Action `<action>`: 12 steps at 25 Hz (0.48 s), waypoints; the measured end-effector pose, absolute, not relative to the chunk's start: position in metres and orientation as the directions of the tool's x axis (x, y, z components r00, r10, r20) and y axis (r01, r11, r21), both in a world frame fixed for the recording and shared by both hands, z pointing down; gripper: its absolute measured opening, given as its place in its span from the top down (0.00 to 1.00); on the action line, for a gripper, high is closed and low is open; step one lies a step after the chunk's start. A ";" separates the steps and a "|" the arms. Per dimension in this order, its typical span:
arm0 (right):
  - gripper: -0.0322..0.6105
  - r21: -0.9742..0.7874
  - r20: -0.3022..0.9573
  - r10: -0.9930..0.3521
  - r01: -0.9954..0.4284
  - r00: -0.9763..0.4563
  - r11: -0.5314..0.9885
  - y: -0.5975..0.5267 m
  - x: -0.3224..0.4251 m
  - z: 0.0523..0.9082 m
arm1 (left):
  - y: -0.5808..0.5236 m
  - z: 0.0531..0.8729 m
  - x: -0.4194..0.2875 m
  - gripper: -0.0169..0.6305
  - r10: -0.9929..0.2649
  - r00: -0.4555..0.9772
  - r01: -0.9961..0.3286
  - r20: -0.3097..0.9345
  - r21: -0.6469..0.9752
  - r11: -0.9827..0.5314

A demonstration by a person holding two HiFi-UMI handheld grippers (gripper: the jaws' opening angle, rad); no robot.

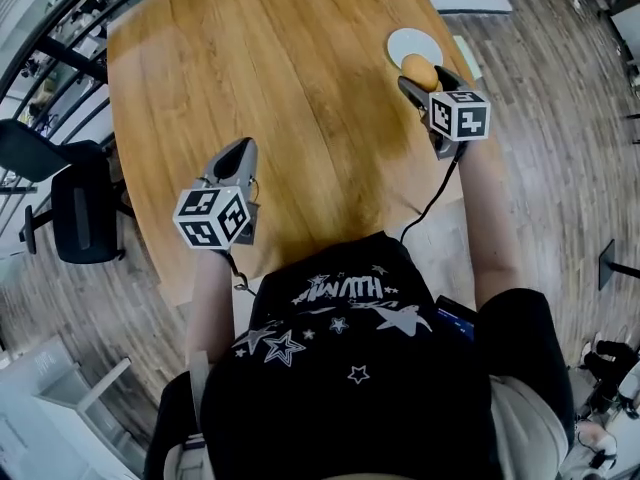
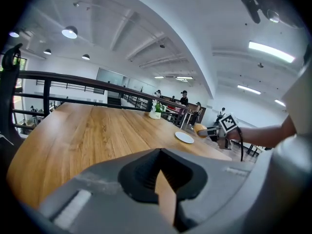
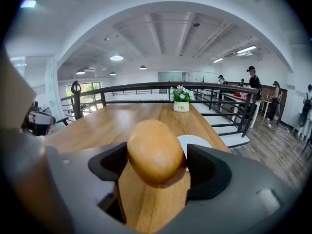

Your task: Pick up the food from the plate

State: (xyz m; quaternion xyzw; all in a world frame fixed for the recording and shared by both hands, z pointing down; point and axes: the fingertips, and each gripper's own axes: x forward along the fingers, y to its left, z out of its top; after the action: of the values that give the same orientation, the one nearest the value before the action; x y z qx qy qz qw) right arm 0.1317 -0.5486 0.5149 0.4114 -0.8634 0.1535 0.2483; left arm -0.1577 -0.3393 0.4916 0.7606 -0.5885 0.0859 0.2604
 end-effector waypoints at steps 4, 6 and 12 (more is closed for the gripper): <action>0.36 -0.059 0.551 -0.649 -0.800 -0.525 0.597 -0.525 0.116 0.507 | -0.322 0.488 -0.177 0.97 -0.849 0.313 -0.934 0.427 0.301 -0.193; 0.36 -0.064 0.544 -0.658 -0.808 -0.521 0.586 -0.510 0.107 0.502 | -0.313 0.487 -0.189 0.97 -0.847 0.323 -0.930 0.423 0.306 -0.202; 0.36 -0.117 0.509 -0.690 -0.835 -0.515 0.537 -0.455 0.087 0.487 | -0.287 0.479 -0.211 0.97 -0.841 0.372 -0.915 0.394 0.308 -0.260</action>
State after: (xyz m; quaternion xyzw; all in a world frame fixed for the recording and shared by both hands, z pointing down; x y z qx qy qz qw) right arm 0.0870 -0.4547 0.4866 0.4475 -0.8522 0.1764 0.2058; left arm -0.2109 -0.2867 0.4792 0.7901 -0.5555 0.0752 0.2480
